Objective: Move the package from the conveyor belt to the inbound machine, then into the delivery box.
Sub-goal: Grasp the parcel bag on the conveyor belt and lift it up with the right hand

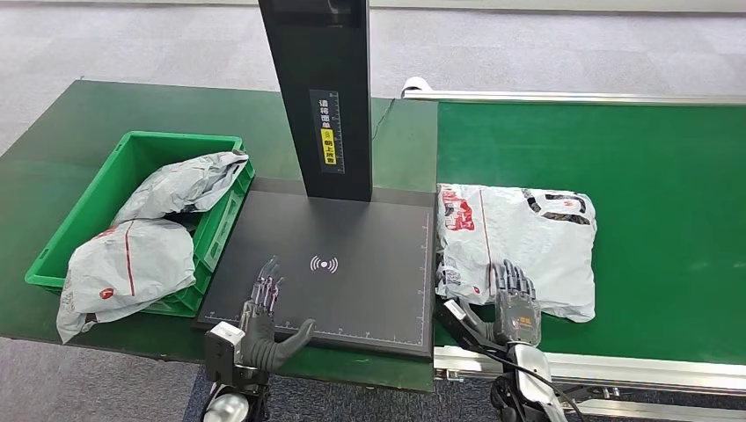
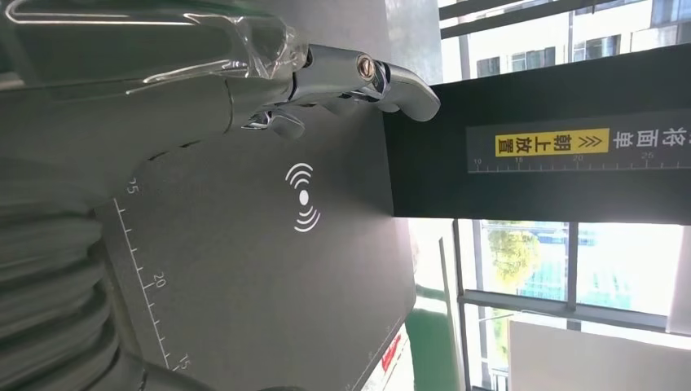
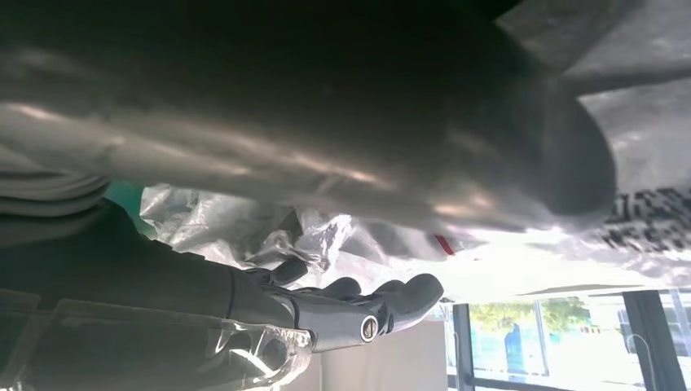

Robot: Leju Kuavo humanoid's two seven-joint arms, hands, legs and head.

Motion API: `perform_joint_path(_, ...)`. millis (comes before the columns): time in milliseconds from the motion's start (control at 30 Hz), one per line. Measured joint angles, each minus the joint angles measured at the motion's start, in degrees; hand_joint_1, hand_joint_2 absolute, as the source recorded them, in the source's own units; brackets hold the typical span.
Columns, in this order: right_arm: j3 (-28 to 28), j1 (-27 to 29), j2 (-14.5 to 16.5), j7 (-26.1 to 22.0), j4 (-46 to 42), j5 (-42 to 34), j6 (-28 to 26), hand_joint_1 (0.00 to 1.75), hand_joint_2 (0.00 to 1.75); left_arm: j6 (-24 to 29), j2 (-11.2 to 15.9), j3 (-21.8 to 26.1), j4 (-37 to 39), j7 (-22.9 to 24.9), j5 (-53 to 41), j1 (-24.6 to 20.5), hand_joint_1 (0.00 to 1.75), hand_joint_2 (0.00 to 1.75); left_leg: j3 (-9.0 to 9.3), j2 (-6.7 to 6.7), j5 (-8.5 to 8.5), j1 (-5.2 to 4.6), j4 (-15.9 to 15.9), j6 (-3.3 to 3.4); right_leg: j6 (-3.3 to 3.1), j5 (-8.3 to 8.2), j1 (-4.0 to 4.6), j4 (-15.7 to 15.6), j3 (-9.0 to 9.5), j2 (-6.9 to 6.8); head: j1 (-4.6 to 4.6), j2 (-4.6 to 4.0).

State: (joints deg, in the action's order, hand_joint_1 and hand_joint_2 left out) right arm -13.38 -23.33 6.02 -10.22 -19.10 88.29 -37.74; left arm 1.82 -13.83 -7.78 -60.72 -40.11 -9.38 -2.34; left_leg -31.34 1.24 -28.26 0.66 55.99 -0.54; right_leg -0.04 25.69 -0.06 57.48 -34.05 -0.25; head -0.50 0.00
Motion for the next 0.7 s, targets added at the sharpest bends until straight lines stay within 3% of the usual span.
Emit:
perform_joint_path(67, 0.0, 0.0, 0.0, 0.3, 0.3, 0.0, 0.1, 0.00, 1.75, 0.1, 0.0, 0.0, 0.0, 0.0, 0.0, 0.1, 0.00, 1.75, 0.01, 0.00, 0.00, 0.01, 0.0, 0.00, 0.00, 0.00, 0.01, 0.0, 0.00, 0.00, 0.00, 0.00)
perform_joint_path(633, 0.0, 0.3, -0.3, 0.3, 1.6, -0.7, -0.2, 0.00, 1.75, 0.3, 0.2, -1.0, 0.0, 0.0, -0.1, 0.3, 0.00, 1.75, -0.02, -0.01, 0.00, 0.02, 0.0, 0.00, 0.00, 0.00, 0.02, 0.0, -0.02, 0.00, -0.01, 0.00)
perform_joint_path(700, 0.0, 0.2, -0.3, 0.1, 1.6, -0.8, -0.2, 0.16, 1.75, 0.3, 0.2, -1.0, 0.0, 0.0, -0.1, 0.3, 0.00, 1.75, -0.01, -0.01, 0.00, 0.03, 0.0, 0.00, 0.00, 0.00, 0.03, 0.0, -0.02, 0.00, -0.01, 0.00)
